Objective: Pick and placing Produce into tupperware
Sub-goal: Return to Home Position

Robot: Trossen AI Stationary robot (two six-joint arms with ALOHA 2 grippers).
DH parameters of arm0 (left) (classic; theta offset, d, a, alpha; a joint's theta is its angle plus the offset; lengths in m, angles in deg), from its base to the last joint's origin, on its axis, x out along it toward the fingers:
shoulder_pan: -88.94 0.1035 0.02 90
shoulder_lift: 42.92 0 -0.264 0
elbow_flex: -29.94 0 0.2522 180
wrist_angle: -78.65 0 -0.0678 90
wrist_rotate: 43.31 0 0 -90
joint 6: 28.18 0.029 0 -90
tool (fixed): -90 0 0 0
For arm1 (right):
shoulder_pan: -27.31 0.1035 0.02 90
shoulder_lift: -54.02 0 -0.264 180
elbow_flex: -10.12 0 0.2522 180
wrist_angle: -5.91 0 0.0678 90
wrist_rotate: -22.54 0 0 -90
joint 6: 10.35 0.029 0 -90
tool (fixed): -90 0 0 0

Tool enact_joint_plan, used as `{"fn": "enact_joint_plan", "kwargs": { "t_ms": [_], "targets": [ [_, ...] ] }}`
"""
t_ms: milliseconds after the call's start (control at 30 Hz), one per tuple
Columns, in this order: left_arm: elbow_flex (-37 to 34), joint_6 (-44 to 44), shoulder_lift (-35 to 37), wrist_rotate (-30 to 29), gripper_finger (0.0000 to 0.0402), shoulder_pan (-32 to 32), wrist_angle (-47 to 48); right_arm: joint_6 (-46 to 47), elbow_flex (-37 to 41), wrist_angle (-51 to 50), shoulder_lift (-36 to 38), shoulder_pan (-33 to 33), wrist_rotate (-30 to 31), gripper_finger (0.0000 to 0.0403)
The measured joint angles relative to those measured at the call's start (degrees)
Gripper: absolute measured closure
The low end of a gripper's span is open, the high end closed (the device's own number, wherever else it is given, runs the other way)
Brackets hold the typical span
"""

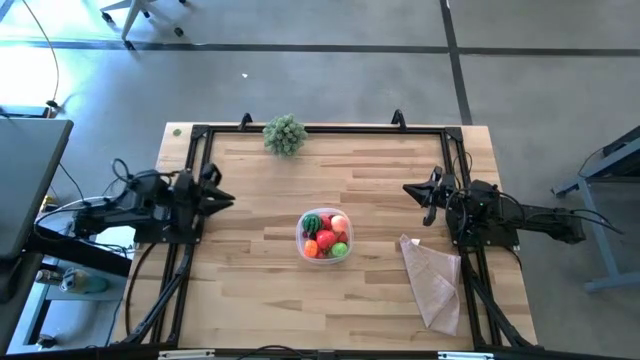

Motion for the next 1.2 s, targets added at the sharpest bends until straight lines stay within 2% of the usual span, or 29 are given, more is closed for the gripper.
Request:
{"fn": "enact_joint_plan", "kwargs": {
  "t_ms": [200, 567, 1200],
  "targets": [
    [-8.28, 0.19, -0.01, 0.09, 0.0351, 0.00, -5.65, 0.00, 0.00, 0.00, 0.00, 0.00, 0.00, 0.0399],
    [-13.82, 5.24, -0.01, -0.28, 0.0351, 0.00, -4.99, -0.02, 0.00, 0.00, 0.00, 0.02, 0.00, 0.0399],
    [-13.89, 7.18, -0.93, -1.00, 0.0350, 0.00, -5.30, 0.00, -0.02, 0.00, 0.00, 0.02, 0.00, 0.0399]
  ]
}}
